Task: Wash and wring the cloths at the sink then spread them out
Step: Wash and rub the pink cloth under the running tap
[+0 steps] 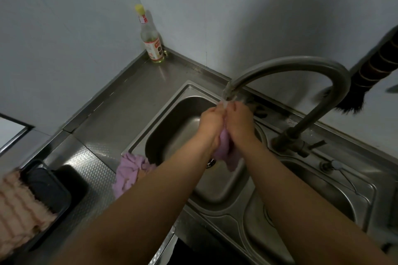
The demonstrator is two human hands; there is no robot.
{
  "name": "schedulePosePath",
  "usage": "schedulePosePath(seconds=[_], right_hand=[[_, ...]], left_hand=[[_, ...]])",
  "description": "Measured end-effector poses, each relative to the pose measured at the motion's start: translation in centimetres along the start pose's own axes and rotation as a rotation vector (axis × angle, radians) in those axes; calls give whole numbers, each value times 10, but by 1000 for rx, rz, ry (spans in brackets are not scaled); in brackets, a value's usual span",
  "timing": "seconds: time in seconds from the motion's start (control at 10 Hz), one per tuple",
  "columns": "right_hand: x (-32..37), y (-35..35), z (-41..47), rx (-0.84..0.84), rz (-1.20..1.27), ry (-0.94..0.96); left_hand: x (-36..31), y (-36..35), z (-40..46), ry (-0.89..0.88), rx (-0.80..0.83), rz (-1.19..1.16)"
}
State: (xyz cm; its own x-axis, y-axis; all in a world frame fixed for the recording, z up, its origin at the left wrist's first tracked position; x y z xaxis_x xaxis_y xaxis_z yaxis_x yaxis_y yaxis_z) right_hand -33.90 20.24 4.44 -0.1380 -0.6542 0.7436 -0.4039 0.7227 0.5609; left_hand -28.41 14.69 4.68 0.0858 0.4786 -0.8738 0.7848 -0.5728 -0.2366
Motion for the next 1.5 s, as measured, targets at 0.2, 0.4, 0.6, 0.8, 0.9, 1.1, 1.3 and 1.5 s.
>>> schedulePosePath(seconds=[0.2,0.4,0.6,0.8,0.9,1.1,1.3,1.5], right_hand=[[3,-2,4,64,-113,15],[-2,-9,-8,137,-7,16],[-27,24,16,294,80,-108],[-39,31,17,579,416,-258],[-36,27,16,588,388,-219],[-30,33,21,621,279,-106],[-33,35,9,682,1,-40],[-32,36,11,458,14,-72]], left_hand=[[6,2,7,37,46,200],[-2,11,10,35,84,200],[-2,34,13,-50,321,263],[-10,80,28,-93,353,260],[-13,86,28,-41,417,340],[-27,85,27,-213,530,880],[-44,85,38,-420,512,1068],[-50,60,32,-540,436,820]])
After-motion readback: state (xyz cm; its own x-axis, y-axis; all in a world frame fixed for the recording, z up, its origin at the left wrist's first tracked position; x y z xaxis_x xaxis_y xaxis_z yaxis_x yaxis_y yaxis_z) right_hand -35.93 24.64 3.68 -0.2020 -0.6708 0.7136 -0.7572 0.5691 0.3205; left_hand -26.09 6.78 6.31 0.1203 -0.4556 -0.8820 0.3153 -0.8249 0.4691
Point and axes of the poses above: each hand's wrist, its own z-axis towards the middle knuckle, its own y-axis out of the back of the hand, x = y × z, the point moved 4 cm from there along z, towards the middle knuckle, and after that the axes turned 15 degrees about -y, right-handed, at the moved point
